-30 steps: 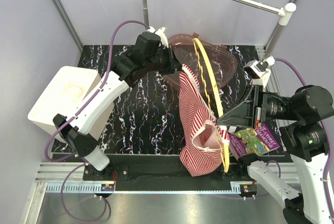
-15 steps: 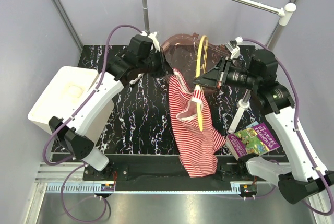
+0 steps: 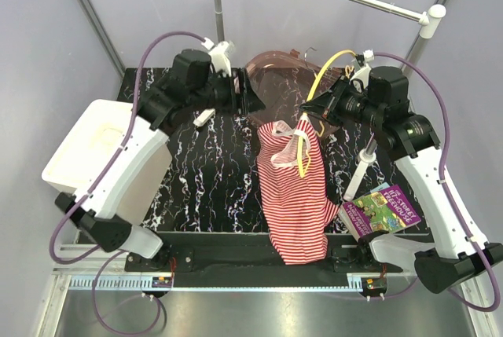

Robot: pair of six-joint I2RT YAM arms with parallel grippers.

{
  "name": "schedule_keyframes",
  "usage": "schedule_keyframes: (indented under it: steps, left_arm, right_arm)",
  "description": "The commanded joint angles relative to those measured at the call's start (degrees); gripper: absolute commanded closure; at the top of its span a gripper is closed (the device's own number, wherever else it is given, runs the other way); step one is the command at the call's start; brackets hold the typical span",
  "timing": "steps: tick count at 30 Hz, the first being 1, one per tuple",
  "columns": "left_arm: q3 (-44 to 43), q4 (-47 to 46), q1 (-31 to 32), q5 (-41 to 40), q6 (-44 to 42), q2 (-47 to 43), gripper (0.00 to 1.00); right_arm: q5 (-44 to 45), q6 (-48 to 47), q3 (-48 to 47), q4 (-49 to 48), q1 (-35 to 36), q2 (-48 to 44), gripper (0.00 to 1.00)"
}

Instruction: Remove the tank top from the hanger

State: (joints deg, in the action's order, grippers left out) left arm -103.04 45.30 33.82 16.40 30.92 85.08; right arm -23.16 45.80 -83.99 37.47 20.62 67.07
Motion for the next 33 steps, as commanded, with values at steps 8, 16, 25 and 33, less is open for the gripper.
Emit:
schedule_keyframes:
  steps: [8, 16, 25, 33]
  left_arm:
    - [14.3, -12.9, 18.4, -3.7, -11.8, -11.8, 0.31]
    - [12.3, -13.0, 18.5, -6.6, -11.8, -6.1, 0.3]
    - [9.4, -14.2, 18.6, -2.6, -9.5, -1.1, 0.44]
    - [7.1, -15.2, 18.1, -1.0, -7.4, -1.5, 1.0]
  right_arm:
    - [-1.7, 3.9, -2.4, -1.4, 0.3, -2.1, 1.0]
    - [-2.5, 5.7, -2.8, -1.5, 0.4, -3.3, 1.0]
    - [-2.0, 7.2, -2.1, -1.6, 0.4, -4.7, 1.0]
    - [-0.7, 9.0, -1.5, -3.3, 0.4, -4.3, 1.0]
